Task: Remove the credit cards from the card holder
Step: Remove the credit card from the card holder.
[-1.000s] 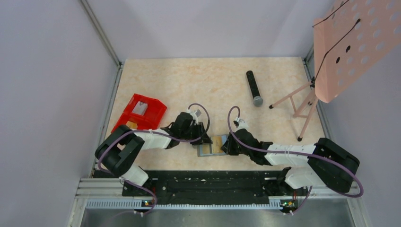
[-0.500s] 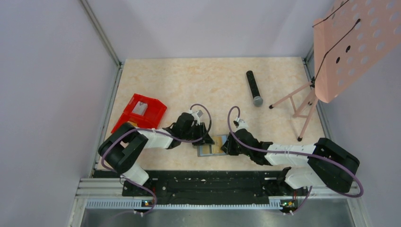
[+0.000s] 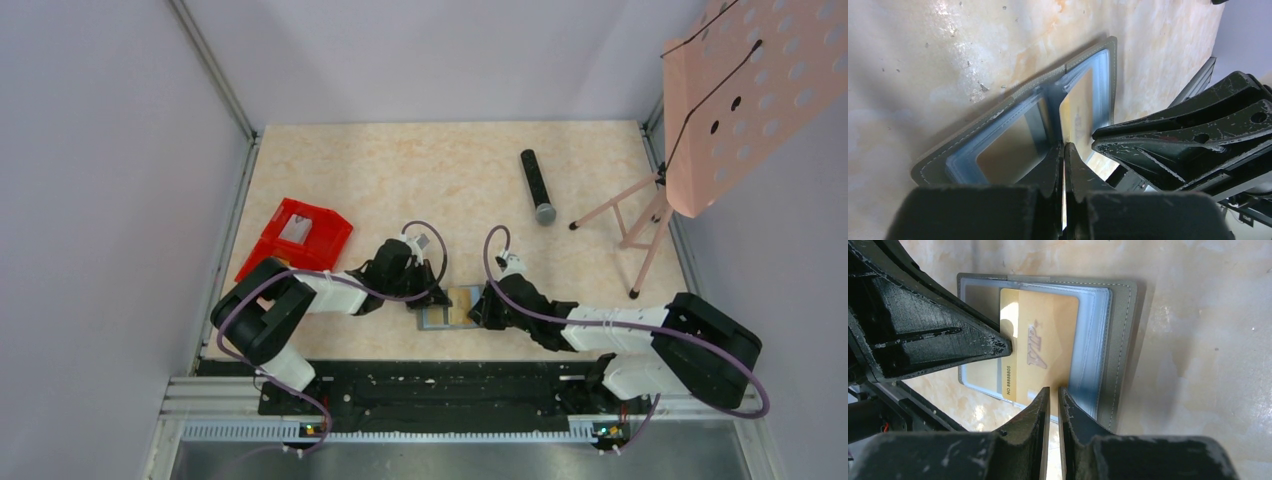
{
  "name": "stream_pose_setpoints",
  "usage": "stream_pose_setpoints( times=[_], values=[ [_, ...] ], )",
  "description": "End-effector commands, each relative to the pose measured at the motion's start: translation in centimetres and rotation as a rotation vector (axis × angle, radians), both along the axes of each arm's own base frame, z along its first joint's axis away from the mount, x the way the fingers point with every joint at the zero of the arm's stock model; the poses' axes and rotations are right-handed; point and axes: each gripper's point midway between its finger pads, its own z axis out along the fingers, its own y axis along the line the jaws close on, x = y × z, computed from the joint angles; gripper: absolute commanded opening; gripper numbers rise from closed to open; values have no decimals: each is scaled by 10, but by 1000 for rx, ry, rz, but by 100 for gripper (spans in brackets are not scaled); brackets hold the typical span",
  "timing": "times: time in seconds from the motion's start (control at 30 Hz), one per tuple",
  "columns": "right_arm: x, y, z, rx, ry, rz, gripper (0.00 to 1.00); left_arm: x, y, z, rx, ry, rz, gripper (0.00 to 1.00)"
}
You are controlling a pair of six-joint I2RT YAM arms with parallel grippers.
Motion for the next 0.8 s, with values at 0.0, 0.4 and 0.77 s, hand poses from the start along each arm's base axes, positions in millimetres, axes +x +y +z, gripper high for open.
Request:
stream_pose_setpoints(
  times=[0.0, 0.4, 0.77],
  values=[
    [-3, -11, -6, -14, 11, -19, 11, -3, -4, 8, -24, -5, -15, 0],
    [-4, -11, -6, -13, 13, -18, 11, 2, 14, 17, 38, -41, -22, 0],
    [-4, -7, 3, 6, -8, 9, 11, 7, 36, 25, 109, -52, 7, 0]
  ],
)
